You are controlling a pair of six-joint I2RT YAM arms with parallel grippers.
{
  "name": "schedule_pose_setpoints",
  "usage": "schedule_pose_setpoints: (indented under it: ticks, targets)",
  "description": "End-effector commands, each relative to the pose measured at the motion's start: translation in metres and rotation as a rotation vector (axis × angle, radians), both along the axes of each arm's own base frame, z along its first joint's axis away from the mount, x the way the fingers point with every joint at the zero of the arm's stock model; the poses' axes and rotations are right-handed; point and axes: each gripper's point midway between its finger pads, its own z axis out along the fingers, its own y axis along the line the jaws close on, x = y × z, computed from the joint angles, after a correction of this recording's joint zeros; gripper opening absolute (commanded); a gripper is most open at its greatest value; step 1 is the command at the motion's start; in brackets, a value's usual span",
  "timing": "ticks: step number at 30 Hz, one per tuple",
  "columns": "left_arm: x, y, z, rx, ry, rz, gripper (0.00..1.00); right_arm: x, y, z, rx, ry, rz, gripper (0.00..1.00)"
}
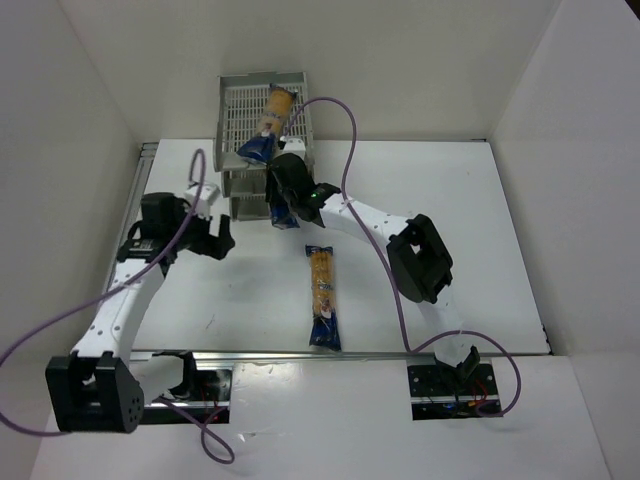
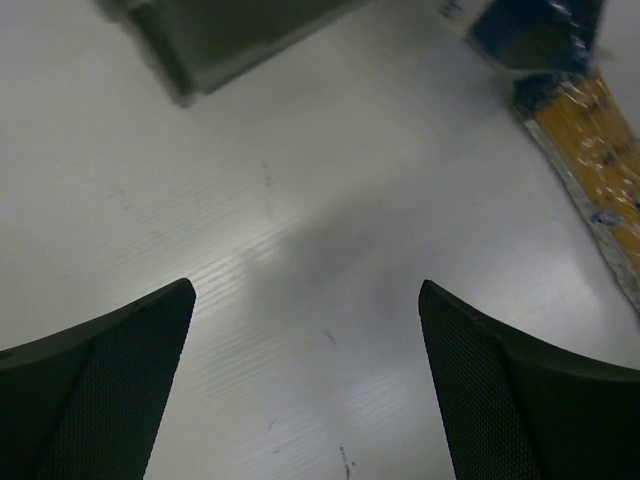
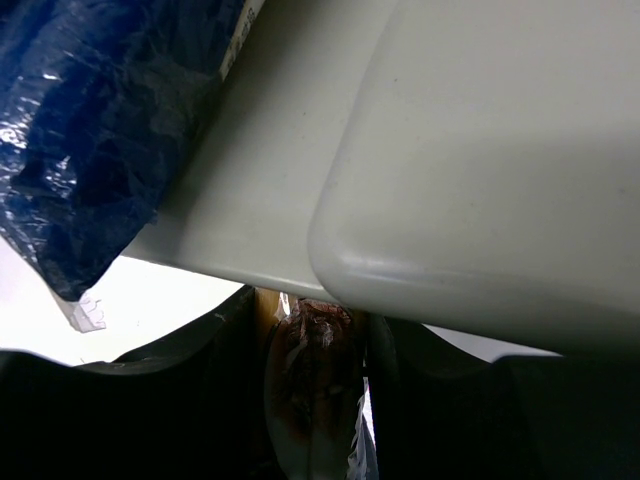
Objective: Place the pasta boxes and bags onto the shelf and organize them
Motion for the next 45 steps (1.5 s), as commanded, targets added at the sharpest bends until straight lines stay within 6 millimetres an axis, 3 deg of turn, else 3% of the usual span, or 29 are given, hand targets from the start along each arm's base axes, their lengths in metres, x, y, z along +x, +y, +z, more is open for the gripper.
schedule_pose_setpoints:
  ticks: [1, 5, 7, 10, 11, 15, 20, 27, 30, 33, 35, 36, 38, 42, 45]
  targets:
    - [-0.003, -0.039, -0.007, 0.082, 0.001, -0.236, 1.0, 0.033, 0.008, 0.063, 0.144, -0.172, -0.032, 0.31]
    - [0.011, -0.094, 0.004, 0.048, -0.115, -0.419, 1.0, 0.032, 0.006, 0.066, 0.145, -0.173, -0.032, 0.31]
    - [0.005, -0.125, 0.003, 0.036, -0.141, -0.511, 1.0, 0.03, 0.005, 0.068, 0.146, -0.174, -0.032, 0.31]
    - [0.01, -0.163, 0.008, 0.025, -0.202, -0.553, 1.0, 0.029, 0.004, 0.062, 0.133, -0.161, -0.032, 0.31]
    - [0.022, -0.17, 0.012, 0.007, -0.238, -0.526, 1.0, 0.029, 0.004, 0.062, 0.133, -0.161, -0.032, 0.31]
    - [0.048, -0.17, 0.009, -0.048, -0.246, -0.385, 1.0, 0.027, 0.005, 0.068, 0.149, -0.162, -0.026, 0.31]
    - [0.063, -0.15, -0.013, 0.032, -0.251, -0.269, 1.0, 0.027, 0.006, 0.072, 0.164, -0.164, -0.029, 0.32]
    - [0.085, -0.134, 0.004, 0.101, -0.349, -0.172, 1.0, 0.021, 0.01, 0.075, 0.192, -0.131, -0.01, 0.37]
    - [0.094, -0.111, -0.004, 0.228, -0.394, -0.102, 0.89, 0.02, 0.009, 0.082, 0.2, -0.139, -0.009, 0.37]
    - [0.094, -0.107, -0.006, 0.262, -0.404, -0.106, 0.78, 0.019, 0.009, 0.077, 0.195, -0.129, -0.001, 0.4]
    - [0.094, -0.109, -0.006, 0.244, -0.399, -0.108, 0.76, 0.015, 0.012, 0.082, 0.207, -0.129, 0.023, 0.49]
    - [0.095, -0.111, -0.002, 0.222, -0.402, -0.096, 0.76, 0.013, 0.013, 0.078, 0.204, -0.119, 0.033, 0.5]
    - [0.099, -0.108, 0.004, 0.224, -0.425, -0.073, 0.73, 0.01, 0.014, 0.09, 0.214, -0.133, 0.054, 0.55]
    - [0.107, -0.099, 0.017, 0.238, -0.465, -0.003, 0.62, -0.002, 0.011, 0.077, 0.174, -0.096, 0.093, 0.64]
    - [0.112, -0.097, 0.024, 0.247, -0.489, 0.019, 0.58, -0.011, 0.004, 0.081, 0.163, -0.092, 0.109, 0.7]
